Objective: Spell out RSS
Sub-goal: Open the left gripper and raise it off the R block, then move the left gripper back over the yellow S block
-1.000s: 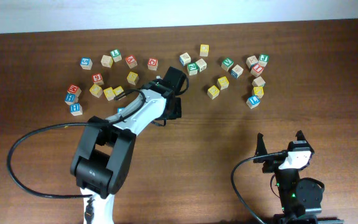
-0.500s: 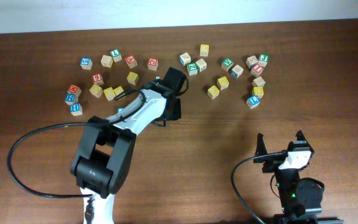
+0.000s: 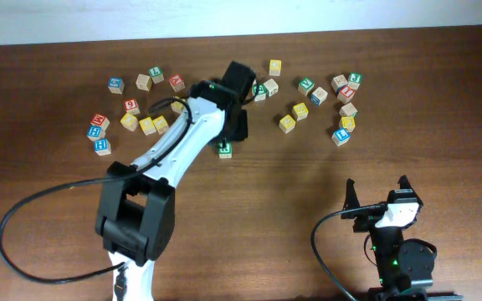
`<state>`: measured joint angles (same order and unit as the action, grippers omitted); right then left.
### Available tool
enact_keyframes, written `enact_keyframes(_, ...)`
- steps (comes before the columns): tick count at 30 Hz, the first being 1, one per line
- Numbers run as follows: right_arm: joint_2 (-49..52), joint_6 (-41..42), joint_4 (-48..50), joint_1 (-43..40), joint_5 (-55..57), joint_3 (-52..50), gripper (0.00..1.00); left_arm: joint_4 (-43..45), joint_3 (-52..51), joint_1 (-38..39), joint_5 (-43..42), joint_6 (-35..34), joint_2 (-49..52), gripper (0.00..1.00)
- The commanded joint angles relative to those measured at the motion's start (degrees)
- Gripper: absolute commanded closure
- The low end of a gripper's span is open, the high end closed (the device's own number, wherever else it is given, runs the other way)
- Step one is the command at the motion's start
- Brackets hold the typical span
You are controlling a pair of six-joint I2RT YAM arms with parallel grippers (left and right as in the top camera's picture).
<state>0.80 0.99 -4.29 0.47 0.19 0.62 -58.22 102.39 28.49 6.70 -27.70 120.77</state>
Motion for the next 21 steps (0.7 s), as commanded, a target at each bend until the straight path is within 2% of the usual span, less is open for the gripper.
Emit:
enact_keyframes(1, -0.4, -0.3, -0.4, 0.2, 0.5, -0.3, 0.02, -3.8, 7.7, -0.5, 0.7, -0.1, 0.8, 0.54)
enact_keyframes(2, -0.4, -0.3, -0.4, 0.2, 0.5, -0.3, 0.02, -5.3, 10.0, -1.1, 0.7, -0.1, 0.8, 0.53)
enact_keyframes(3, -0.4, -0.3, -0.4, 0.2, 0.5, -0.3, 0.02, -7.3, 12.8, -2.3, 0.7, -0.1, 0.8, 0.47)
enact_keyframes(7, -0.4, -0.3, -0.4, 0.2, 0.5, -0.3, 0.02, -11.7, 17.8, -7.1, 0.6, -0.1, 0.8, 0.46)
enact_keyframes(8, -0.4, -0.3, -0.4, 0.2, 0.5, -0.3, 0.02, -13.0, 18.4, -8.9, 0.6, -0.1, 0.8, 0.32)
enact_keyframes(9, -0.4, -0.3, -0.4, 0.2, 0.5, -0.3, 0.02, -14.0, 18.4, -10.8, 0.7, 0.0, 0.8, 0.14)
enact_keyframes(10, -0.4, -0.3, -0.4, 0.2, 0.5, -0.3, 0.02, -15.9, 18.4, -13.6, 0.6, -0.1, 0.8, 0.02)
enact_keyframes(16, -0.4, -0.3, -0.4, 0.2, 0.5, -0.3, 0.02, -20.5, 18.4, -23.7, 0.7, 1.4, 1.2, 0.01)
enact_keyframes(21, -0.4, -0.3, -0.4, 0.2, 0.5, -0.3, 0.02, -20.5, 15.7, -28.8, 0.7, 5.3, 1.2, 0.01)
